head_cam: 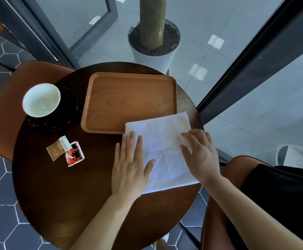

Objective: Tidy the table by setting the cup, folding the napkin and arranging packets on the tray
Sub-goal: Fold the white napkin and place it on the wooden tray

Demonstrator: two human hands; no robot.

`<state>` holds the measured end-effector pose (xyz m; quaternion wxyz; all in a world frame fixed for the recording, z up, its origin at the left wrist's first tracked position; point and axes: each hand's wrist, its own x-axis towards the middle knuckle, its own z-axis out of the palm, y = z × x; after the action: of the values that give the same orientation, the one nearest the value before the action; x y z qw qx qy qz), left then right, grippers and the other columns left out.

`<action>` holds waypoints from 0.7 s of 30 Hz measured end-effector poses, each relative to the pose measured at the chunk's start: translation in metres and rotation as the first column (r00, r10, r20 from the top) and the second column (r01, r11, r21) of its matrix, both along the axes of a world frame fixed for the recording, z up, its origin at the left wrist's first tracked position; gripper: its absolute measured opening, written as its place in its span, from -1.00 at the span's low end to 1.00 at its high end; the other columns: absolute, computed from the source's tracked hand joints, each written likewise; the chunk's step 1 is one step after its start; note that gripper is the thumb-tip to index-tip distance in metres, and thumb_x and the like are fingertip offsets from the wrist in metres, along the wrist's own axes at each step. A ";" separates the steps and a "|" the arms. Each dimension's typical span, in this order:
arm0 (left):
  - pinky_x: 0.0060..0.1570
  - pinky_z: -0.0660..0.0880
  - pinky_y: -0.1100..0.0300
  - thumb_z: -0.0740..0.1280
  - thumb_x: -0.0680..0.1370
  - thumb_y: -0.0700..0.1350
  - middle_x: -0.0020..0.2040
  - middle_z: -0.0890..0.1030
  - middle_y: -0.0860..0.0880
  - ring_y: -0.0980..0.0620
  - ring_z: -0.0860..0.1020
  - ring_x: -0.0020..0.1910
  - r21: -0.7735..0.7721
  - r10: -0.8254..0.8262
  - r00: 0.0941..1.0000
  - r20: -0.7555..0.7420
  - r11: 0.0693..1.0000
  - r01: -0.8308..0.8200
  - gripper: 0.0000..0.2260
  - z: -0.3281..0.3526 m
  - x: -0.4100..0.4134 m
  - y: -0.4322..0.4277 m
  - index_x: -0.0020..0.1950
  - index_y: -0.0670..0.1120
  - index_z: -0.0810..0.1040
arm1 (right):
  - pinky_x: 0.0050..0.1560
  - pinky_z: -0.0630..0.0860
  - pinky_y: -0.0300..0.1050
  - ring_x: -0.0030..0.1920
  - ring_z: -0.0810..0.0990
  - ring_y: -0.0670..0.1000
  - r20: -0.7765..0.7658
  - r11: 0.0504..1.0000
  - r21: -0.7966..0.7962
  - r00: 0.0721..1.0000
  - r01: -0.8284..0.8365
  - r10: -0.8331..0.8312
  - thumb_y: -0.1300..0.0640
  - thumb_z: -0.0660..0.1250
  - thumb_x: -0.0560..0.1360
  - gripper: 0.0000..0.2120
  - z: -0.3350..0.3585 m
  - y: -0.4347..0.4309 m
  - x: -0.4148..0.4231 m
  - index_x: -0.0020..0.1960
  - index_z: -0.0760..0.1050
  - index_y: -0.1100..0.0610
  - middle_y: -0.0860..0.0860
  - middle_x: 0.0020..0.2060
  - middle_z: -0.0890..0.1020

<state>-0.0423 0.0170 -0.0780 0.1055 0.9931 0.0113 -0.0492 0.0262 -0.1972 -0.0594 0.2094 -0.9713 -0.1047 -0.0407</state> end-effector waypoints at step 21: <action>-0.03 0.51 -0.09 0.49 0.48 0.02 0.12 0.53 -0.17 -0.17 0.52 0.06 -0.125 0.197 0.979 0.054 0.974 -0.189 -0.44 0.015 -0.047 -0.002 0.40 -0.18 0.47 | 0.08 0.45 0.13 0.08 0.51 0.19 0.074 0.982 -0.176 0.994 -0.066 0.080 -0.04 0.27 0.58 -0.67 -0.022 -0.016 -0.054 0.22 0.57 0.13 0.11 0.13 0.54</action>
<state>-0.0894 0.0152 -0.0630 0.1693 0.9803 0.1011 -0.0065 -0.0281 -0.2129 -0.0812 0.1212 -0.9789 -0.1519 -0.0628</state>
